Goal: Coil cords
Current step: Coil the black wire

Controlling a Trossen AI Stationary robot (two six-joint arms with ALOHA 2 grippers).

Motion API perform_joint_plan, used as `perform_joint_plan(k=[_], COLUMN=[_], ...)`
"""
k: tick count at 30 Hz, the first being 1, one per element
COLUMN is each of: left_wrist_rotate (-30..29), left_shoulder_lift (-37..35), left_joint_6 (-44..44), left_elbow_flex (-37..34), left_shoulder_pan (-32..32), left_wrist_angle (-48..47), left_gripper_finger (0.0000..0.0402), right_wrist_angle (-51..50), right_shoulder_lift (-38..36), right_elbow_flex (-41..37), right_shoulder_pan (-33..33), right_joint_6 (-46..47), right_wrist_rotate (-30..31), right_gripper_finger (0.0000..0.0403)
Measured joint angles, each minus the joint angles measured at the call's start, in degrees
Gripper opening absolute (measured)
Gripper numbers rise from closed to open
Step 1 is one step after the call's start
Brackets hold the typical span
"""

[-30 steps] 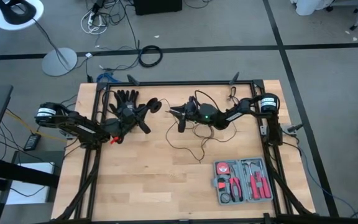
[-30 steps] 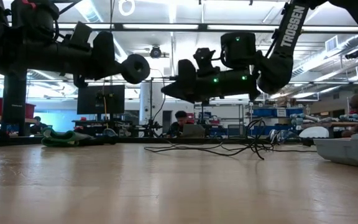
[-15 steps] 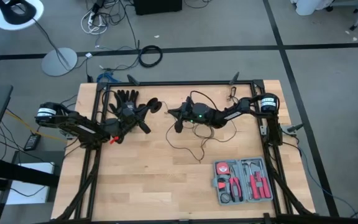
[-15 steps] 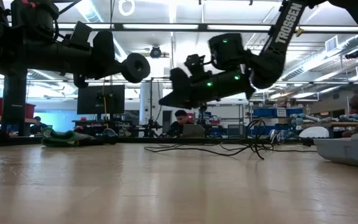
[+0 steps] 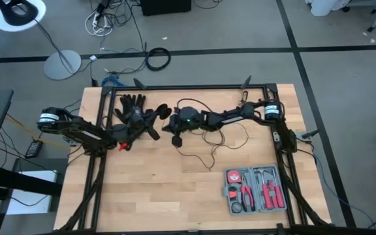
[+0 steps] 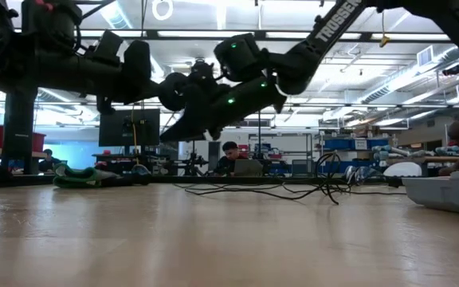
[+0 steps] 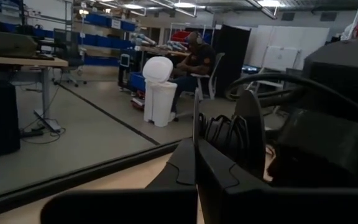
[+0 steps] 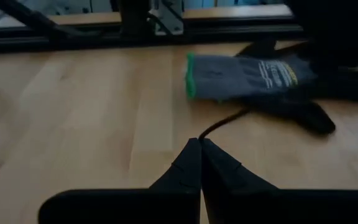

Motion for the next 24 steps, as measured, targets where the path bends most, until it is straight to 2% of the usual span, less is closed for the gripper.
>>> perform_joint_plan(k=[8, 15, 18, 24], left_wrist_rotate=[-1.6, -1.3, -2.1, -1.8], left_shoulder_lift=[-0.2, 0.0, 0.0, 0.0], left_joint_6=[1.3, 1.5, 1.3, 1.5], left_elbow_flex=[4.5, 4.6, 4.6, 4.6], left_shoulder_pan=[0.0, 0.0, 0.0, 0.0], left_wrist_angle=[-13.7, -20.7, -20.9, -21.4], left_gripper_finger=[0.0000, 0.0000, 0.0000, 0.0000], right_wrist_angle=[-2.4, -7.2, -10.1, -9.4], right_shoulder_lift=[0.2, -2.0, -3.6, -4.2], right_elbow_flex=[1.7, 1.8, 2.0, 1.8], right_shoulder_pan=[0.9, 0.8, 1.4, 2.3], right_joint_6=[-2.6, -3.7, -3.9, -8.9], right_wrist_rotate=[0.0, 2.7, 6.5, 6.4], right_gripper_finger=[0.0000, 0.0000, 0.0000, 0.0000])
